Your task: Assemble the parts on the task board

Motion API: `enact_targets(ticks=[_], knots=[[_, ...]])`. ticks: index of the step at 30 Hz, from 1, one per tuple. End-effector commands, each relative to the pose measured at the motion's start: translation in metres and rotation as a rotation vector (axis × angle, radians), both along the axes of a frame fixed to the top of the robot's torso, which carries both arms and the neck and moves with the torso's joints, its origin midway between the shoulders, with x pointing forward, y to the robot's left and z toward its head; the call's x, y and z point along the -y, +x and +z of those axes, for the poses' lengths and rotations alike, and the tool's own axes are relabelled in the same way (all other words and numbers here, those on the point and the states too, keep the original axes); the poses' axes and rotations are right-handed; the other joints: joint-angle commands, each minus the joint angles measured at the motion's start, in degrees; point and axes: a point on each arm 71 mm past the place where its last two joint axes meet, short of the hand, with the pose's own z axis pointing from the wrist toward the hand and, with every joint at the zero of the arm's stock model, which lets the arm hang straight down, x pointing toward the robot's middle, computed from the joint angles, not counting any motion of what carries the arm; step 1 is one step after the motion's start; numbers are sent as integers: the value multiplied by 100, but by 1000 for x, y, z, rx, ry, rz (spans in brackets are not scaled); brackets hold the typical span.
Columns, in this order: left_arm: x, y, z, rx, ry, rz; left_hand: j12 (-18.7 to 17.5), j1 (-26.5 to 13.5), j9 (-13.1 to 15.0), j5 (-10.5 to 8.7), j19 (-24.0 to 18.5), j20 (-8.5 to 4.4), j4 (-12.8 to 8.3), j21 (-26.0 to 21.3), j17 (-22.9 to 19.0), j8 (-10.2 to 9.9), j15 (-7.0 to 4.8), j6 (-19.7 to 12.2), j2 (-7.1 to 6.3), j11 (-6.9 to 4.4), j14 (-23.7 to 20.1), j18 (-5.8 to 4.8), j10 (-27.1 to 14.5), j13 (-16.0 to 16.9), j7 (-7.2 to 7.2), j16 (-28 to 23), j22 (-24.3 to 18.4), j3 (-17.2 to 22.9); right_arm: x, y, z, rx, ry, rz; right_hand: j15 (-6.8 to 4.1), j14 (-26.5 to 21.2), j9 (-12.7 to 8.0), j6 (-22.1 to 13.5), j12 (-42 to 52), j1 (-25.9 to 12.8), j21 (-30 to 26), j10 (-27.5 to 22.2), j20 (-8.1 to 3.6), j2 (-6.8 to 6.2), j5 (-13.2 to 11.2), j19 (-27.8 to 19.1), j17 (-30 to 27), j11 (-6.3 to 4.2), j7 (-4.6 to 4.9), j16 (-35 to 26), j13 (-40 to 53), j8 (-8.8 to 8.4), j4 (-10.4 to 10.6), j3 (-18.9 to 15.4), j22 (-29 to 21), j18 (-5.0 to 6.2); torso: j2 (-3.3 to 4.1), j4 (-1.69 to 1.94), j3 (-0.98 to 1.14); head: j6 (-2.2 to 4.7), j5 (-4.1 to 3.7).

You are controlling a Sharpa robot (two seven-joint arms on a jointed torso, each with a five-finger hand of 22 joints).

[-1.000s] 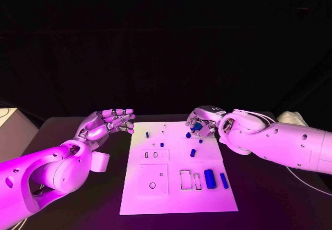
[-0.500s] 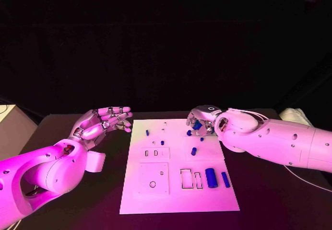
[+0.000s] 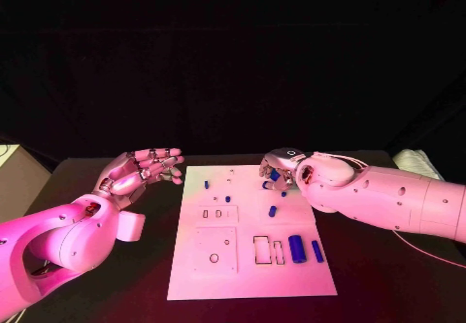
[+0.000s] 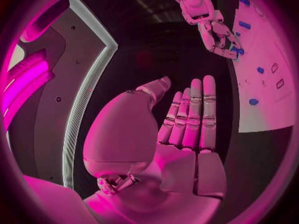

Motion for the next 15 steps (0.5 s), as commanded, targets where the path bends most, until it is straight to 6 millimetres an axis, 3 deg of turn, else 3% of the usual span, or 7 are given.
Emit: enact_targets(ticks=[1, 15], knots=[[1, 0, 2, 3, -3, -24, -6, -52, -8, -15, -33, -6, -10, 26, 10, -24, -13, 39, 0, -3, -32, 56, -29, 5, -11, 25, 7, 10, 0, 0, -2, -10, -27, -1, 4, 248, 12, 59, 21, 46, 44, 42, 9, 40, 38, 46, 15, 2, 14, 33, 11, 37, 4, 47, 29, -89, 21, 6, -1, -12, 7], [-1, 0, 1, -4, 2, -22, -6, -47, -8, -14, -45, -5, -12, 40, 13, -25, -13, 41, 8, -2, -41, 58, -32, 4, -10, 38, 17, 18, 1, 0, -4, -16, -57, -15, -6, 235, 84, 177, 36, 52, 101, 115, 6, 43, 49, 54, 14, -16, -8, 69, 28, 119, 26, 116, 110, -97, 58, 18, -1, 16, 5]])
